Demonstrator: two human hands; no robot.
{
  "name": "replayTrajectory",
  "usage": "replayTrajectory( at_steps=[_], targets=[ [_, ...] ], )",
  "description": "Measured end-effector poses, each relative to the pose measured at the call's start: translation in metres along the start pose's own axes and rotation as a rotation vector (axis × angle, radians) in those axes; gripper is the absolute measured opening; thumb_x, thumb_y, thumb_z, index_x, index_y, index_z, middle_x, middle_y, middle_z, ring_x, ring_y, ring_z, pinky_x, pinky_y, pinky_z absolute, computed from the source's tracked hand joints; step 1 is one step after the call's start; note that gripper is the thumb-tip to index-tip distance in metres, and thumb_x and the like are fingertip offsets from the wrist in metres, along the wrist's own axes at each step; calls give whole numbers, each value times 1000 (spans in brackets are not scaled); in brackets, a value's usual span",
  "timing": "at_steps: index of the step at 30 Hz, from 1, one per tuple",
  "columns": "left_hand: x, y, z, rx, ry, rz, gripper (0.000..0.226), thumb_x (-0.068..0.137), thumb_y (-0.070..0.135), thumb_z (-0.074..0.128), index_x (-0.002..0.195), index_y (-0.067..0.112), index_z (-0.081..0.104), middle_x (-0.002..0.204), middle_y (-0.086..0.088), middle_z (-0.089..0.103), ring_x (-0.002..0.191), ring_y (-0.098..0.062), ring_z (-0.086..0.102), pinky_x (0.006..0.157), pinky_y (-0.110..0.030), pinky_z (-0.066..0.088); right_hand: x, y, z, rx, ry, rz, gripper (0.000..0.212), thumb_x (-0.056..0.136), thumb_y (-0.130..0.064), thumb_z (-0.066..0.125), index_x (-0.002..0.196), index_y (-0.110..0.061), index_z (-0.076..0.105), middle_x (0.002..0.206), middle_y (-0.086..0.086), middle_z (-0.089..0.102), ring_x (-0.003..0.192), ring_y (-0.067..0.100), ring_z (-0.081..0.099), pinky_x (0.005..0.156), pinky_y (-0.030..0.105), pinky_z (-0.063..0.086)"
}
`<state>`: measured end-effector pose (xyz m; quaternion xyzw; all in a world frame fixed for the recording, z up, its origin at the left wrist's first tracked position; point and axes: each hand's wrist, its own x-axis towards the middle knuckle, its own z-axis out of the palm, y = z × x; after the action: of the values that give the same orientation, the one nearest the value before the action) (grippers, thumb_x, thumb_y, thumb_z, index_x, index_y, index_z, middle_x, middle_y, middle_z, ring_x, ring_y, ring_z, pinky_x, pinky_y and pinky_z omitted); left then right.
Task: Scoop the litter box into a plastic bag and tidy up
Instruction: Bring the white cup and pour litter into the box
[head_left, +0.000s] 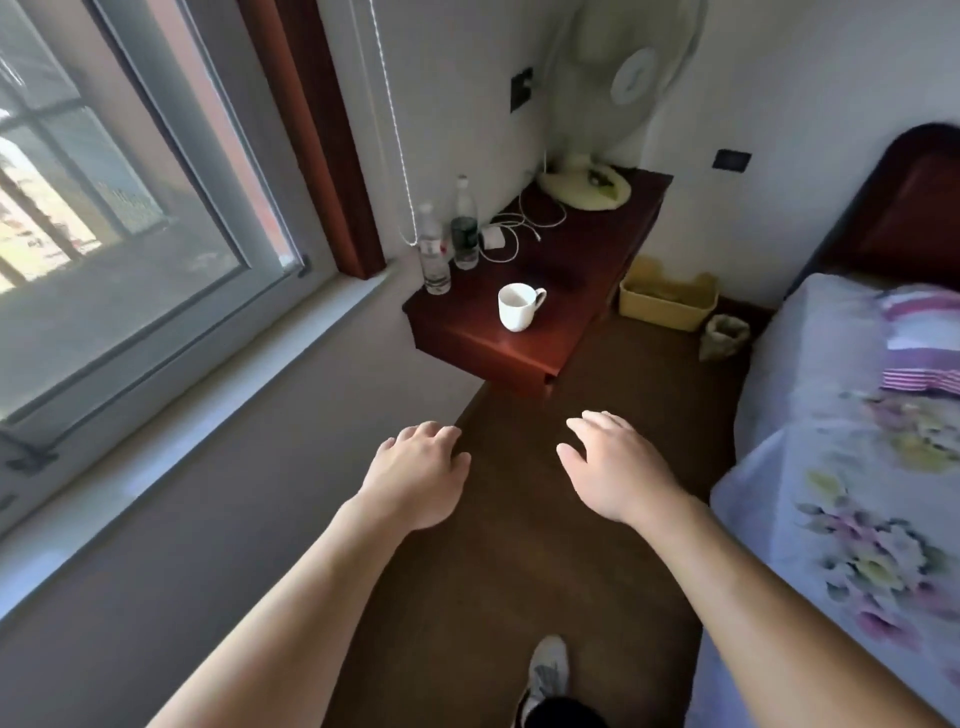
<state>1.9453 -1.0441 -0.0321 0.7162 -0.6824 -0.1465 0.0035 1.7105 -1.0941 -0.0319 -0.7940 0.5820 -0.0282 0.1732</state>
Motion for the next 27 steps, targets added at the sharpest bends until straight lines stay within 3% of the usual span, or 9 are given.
replayTrajectory(
  at_steps=[10, 16, 18, 24, 27],
  targets=[
    [200, 11, -43, -130, -14, -88, 51, 99, 43, 39, 146, 22, 37, 144, -3, 49, 132, -27, 46, 103, -41, 42, 208, 42, -45, 15, -91, -9, 53, 101, -42, 41, 147, -17, 42, 154, 1, 40, 142, 21, 34, 114, 37, 31],
    [331, -9, -9, -407, -73, -140, 87, 84, 36, 70, 154, 23, 20, 151, -4, 43, 121, -20, 59, 100, -39, 51, 334, 71, -28, 185, -178, 64, 54, 98, -42, 51, 147, -22, 42, 153, -3, 41, 137, 19, 43, 110, 36, 39],
    [367, -14, 7, -506, -81, -162, 96, 79, 31, 77, 154, 26, 17, 154, -6, 40, 128, -21, 54, 103, -40, 50, 371, 80, -21, 250, -190, 99, 53, 96, -40, 56, 144, -23, 44, 148, -3, 47, 131, 17, 49, 105, 36, 44],
    [447, -22, 44, -704, -153, -210, 109, 69, 34, 86, 155, 26, 18, 152, -4, 40, 134, -21, 47, 106, -41, 47, 465, 105, 3, 338, -257, 141, 47, 96, -32, 56, 141, -23, 47, 143, -4, 52, 118, 15, 58, 100, 38, 49],
    [467, -27, 56, -709, -219, -179, 102, 65, 34, 88, 149, 28, 30, 139, 5, 51, 128, -15, 49, 104, -33, 45, 495, 112, 15, 378, -339, 125, 37, 98, -23, 54, 135, -22, 55, 137, -5, 58, 121, 14, 57, 104, 32, 45]
  ],
)
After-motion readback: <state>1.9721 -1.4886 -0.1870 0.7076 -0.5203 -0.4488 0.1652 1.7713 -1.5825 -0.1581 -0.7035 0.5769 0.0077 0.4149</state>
